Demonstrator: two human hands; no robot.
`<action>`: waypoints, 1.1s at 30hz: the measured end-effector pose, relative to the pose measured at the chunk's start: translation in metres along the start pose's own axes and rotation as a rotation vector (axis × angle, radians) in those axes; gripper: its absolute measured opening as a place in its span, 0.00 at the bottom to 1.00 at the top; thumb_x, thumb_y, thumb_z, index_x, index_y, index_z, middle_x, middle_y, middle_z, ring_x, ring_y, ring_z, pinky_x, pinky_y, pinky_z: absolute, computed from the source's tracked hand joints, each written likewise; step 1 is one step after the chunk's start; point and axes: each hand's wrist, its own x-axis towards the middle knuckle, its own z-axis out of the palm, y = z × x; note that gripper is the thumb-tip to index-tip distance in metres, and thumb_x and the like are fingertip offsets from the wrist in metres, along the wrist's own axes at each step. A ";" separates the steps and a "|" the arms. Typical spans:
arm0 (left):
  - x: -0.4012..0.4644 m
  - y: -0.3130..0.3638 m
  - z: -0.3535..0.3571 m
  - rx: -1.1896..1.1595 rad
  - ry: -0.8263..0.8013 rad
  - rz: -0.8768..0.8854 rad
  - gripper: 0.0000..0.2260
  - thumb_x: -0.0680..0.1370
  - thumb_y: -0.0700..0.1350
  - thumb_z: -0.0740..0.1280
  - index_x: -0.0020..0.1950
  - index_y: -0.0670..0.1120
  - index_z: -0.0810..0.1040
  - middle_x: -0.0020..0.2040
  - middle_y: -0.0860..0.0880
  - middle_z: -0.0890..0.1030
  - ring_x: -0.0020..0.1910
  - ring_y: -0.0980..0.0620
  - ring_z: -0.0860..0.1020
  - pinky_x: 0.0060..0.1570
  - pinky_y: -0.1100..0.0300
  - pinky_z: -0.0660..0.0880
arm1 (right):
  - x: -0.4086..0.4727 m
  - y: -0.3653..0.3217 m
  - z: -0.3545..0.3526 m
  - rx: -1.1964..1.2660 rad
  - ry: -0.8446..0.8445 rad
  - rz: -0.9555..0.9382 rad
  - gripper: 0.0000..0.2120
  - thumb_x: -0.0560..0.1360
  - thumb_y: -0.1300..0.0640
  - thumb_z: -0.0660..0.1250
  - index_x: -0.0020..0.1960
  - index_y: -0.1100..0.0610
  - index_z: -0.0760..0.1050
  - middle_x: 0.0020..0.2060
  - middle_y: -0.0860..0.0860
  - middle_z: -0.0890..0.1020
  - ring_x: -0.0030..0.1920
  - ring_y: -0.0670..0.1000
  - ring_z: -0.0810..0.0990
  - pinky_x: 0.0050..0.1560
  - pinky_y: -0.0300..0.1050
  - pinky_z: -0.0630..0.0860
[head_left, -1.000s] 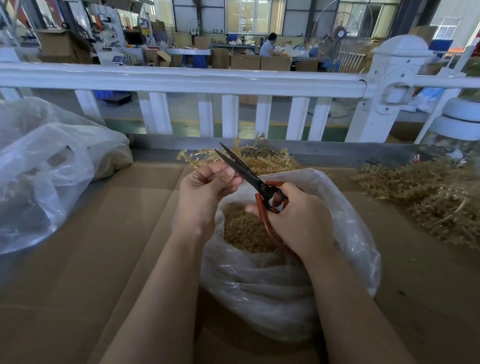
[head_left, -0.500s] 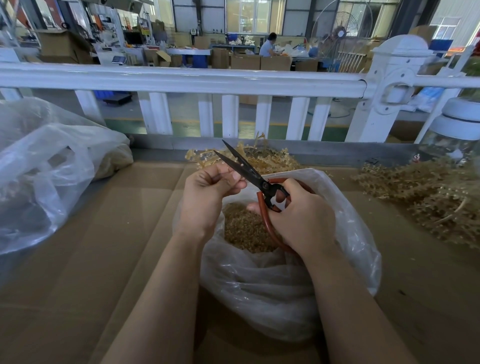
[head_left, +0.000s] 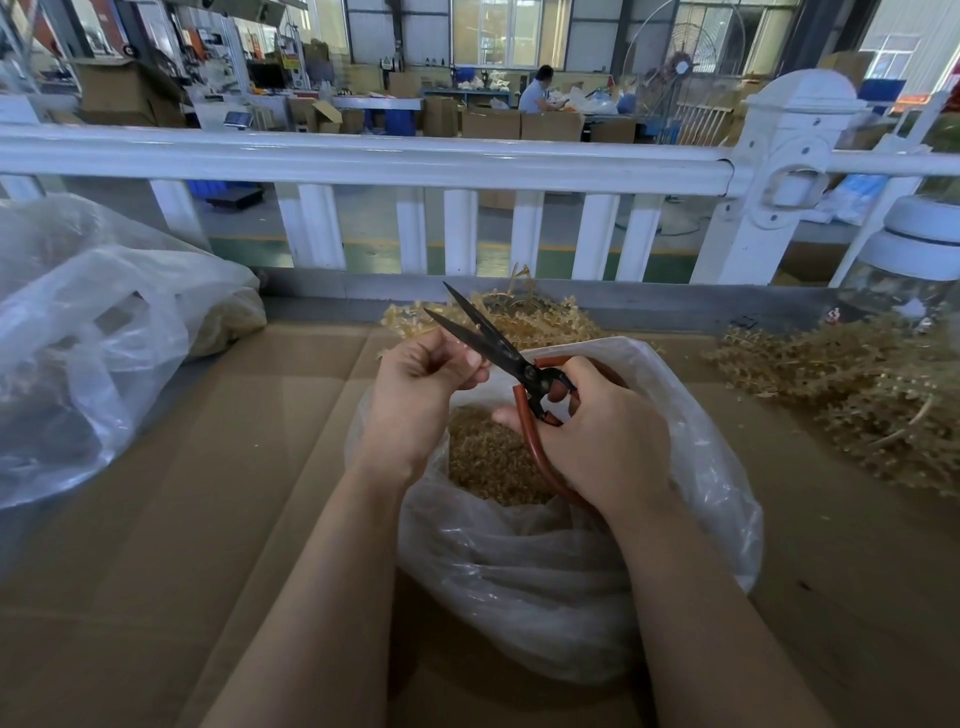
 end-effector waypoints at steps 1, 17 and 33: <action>0.000 0.000 0.000 0.021 -0.004 -0.005 0.09 0.79 0.30 0.63 0.45 0.40 0.79 0.36 0.48 0.79 0.39 0.53 0.77 0.46 0.61 0.76 | 0.000 0.000 0.000 0.005 -0.004 -0.001 0.37 0.66 0.19 0.54 0.46 0.51 0.77 0.37 0.41 0.82 0.36 0.41 0.76 0.37 0.35 0.75; -0.001 0.001 0.001 -0.075 -0.018 -0.054 0.07 0.78 0.29 0.64 0.45 0.39 0.78 0.37 0.48 0.81 0.39 0.52 0.80 0.46 0.60 0.77 | 0.000 -0.001 -0.003 -0.041 0.025 0.011 0.31 0.68 0.24 0.63 0.42 0.53 0.78 0.34 0.44 0.81 0.33 0.46 0.78 0.36 0.46 0.80; 0.001 0.003 -0.007 -0.437 0.014 -0.271 0.03 0.69 0.46 0.71 0.37 0.49 0.84 0.36 0.53 0.83 0.36 0.59 0.78 0.43 0.66 0.75 | -0.001 -0.004 -0.005 0.025 0.005 0.010 0.33 0.68 0.24 0.61 0.51 0.52 0.82 0.37 0.42 0.82 0.37 0.43 0.79 0.37 0.43 0.80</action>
